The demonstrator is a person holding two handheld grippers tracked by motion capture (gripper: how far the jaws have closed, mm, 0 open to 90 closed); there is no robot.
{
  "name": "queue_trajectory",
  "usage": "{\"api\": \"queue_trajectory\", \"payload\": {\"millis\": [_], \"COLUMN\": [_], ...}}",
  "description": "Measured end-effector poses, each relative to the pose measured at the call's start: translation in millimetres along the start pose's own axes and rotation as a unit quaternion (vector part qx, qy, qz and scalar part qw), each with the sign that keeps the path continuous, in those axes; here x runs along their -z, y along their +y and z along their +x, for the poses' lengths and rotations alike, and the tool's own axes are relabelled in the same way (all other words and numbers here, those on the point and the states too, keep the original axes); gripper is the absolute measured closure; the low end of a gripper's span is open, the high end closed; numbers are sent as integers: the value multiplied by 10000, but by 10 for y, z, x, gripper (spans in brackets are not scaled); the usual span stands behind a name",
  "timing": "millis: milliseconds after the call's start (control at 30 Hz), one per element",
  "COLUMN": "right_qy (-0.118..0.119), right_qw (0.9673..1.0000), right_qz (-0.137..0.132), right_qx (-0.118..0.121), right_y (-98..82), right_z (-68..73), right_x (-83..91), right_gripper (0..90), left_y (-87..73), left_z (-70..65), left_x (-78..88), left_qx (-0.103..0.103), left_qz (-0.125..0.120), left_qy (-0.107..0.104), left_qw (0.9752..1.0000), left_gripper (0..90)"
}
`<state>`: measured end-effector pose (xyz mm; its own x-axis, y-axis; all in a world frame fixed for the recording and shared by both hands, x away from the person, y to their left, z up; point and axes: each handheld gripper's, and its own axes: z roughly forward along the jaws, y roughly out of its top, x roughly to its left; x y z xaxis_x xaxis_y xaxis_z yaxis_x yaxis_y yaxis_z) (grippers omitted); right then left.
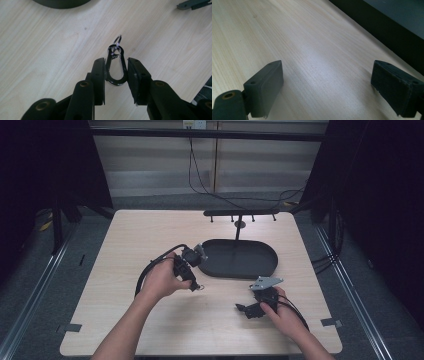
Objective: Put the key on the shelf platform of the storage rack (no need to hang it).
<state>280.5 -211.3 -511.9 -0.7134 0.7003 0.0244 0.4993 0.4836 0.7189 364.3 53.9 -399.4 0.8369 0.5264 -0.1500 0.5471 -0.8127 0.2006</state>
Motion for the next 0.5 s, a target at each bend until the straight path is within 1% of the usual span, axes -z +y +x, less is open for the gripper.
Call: {"api": "queue_trajectory", "payload": {"millis": [33, 100, 167, 200, 400, 433, 500], "right_qy": [0, 0, -1, 0, -3, -3, -3], "right_qw": [10000, 10000, 10000, 10000, 10000, 10000, 10000], "right_qz": [1, -3, -2, 0, -4, -5, -4], "right_qx": [2, 9, 5, 1, -9, -4, -9], "right_y": [0, 0, 0, 0, 0, 0, 0], "right_z": [0, -1, -1, 0, 1, 1, 1], "right_x": [0, -1, 0, 0, 0, -1, 0], "right_gripper": [106, 106, 106, 106, 106, 106, 106], "left_y": [26, 77, 94, 112, 205, 232, 245], "left_z": [-7, -2, -1, -5, 2, 4, 7], "left_x": [1, 8, 10, 9, 26, 35, 40], "left_qx": [40, 11, -3, 33, 33, 63, 65], "left_qz": [-20, 27, 50, 43, 43, 16, 20], "left_qy": [-17, -20, -27, -18, -5, -4, -4], "left_qw": [10000, 10000, 10000, 10000, 10000, 10000, 10000], "left_gripper": [683, 683, 683, 683, 683, 683, 683]}}
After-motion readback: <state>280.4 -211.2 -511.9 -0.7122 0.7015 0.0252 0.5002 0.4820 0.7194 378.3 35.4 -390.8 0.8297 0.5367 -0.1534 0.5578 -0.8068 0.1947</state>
